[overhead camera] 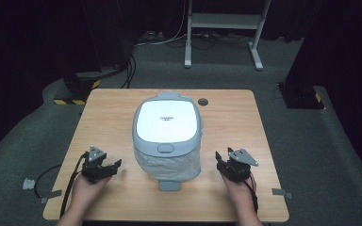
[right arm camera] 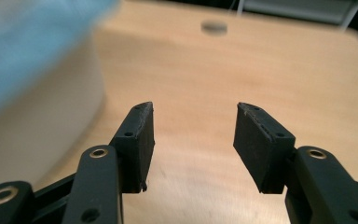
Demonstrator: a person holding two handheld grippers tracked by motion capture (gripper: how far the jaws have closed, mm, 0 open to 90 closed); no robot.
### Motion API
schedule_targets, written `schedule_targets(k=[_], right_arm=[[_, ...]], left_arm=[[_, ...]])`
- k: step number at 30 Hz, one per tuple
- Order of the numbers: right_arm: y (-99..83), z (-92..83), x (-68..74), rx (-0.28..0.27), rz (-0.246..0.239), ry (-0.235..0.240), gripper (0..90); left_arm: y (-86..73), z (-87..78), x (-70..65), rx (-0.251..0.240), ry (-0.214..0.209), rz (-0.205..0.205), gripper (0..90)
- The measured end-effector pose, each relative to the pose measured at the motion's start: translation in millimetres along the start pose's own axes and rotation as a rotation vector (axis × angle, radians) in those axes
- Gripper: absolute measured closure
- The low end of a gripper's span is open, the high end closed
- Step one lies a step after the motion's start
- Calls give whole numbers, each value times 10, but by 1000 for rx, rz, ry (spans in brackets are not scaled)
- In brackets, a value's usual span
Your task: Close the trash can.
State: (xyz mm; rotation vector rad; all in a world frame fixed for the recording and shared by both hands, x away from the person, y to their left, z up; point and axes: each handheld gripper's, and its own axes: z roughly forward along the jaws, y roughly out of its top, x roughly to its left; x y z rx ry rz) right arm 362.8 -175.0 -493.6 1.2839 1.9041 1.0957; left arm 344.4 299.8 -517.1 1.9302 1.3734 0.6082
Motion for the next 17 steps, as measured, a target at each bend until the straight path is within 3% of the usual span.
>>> schedule_targets(k=[1,3,4,5,6,7,12,17], right_arm=[[-103,89,-40,47,0,-10,488],[-203,164,-58,106,0,-20,510],[-214,195,-73,162,3,-23,522],[-214,195,-73,162,3,-23,522],[-208,217,-93,183,48,-36,484],[-203,233,-104,195,58,-31,466],[-175,308,-34,239,27,-33,351],[-178,304,-6,243,36,-42,325]], left_arm=[[-94,49,-9,9,9,17,289],[-110,38,-15,2,10,19,279],[-113,37,-24,-3,11,29,279],[-113,37,-24,-3,11,29,285],[-113,40,-34,0,-13,34,285],[-115,39,-34,1,-20,35,285],[-121,33,-39,2,-23,37,277],[-123,33,-42,1,-26,37,273]])
